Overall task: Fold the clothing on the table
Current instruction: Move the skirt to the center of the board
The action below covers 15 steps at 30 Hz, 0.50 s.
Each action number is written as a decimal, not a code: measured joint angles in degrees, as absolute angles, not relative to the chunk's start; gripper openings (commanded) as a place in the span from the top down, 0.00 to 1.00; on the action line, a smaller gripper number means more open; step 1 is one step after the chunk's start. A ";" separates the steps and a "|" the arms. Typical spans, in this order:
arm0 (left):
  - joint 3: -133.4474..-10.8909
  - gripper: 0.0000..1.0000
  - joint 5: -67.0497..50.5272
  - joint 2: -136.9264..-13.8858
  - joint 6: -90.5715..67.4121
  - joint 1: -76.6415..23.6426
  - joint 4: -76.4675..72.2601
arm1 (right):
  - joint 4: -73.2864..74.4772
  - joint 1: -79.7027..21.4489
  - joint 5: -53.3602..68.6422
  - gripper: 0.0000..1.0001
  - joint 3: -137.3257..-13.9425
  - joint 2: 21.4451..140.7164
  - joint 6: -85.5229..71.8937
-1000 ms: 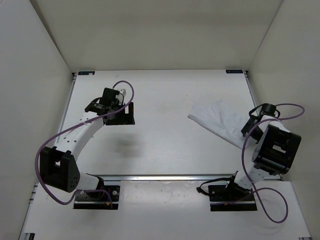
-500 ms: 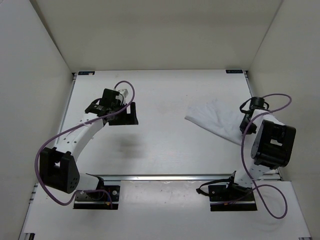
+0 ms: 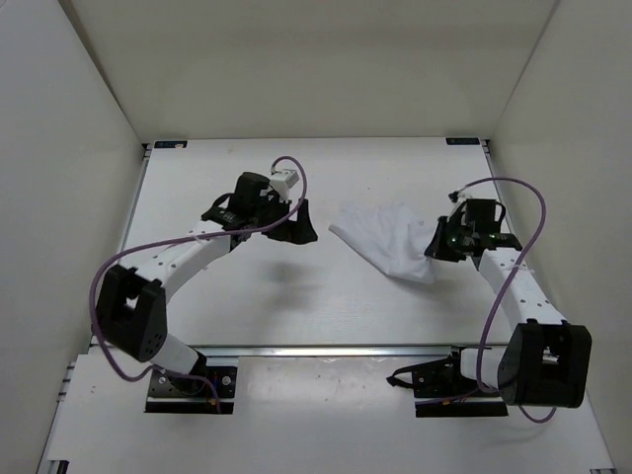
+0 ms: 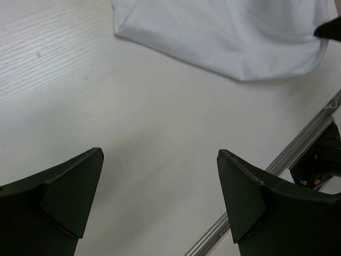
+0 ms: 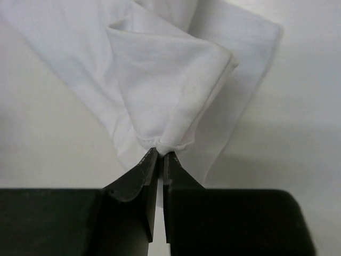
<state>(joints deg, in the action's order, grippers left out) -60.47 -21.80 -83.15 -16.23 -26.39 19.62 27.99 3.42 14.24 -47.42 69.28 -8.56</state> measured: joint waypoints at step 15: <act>-85.19 0.01 -24.01 -114.26 -10.74 -37.56 14.94 | 39.09 -0.99 25.36 1.00 -40.45 60.49 -6.70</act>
<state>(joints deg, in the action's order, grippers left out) -85.19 -24.01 -114.26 -10.74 -37.56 14.94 39.09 -0.99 25.36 -40.45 60.49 -6.70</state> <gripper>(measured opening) 0.987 0.034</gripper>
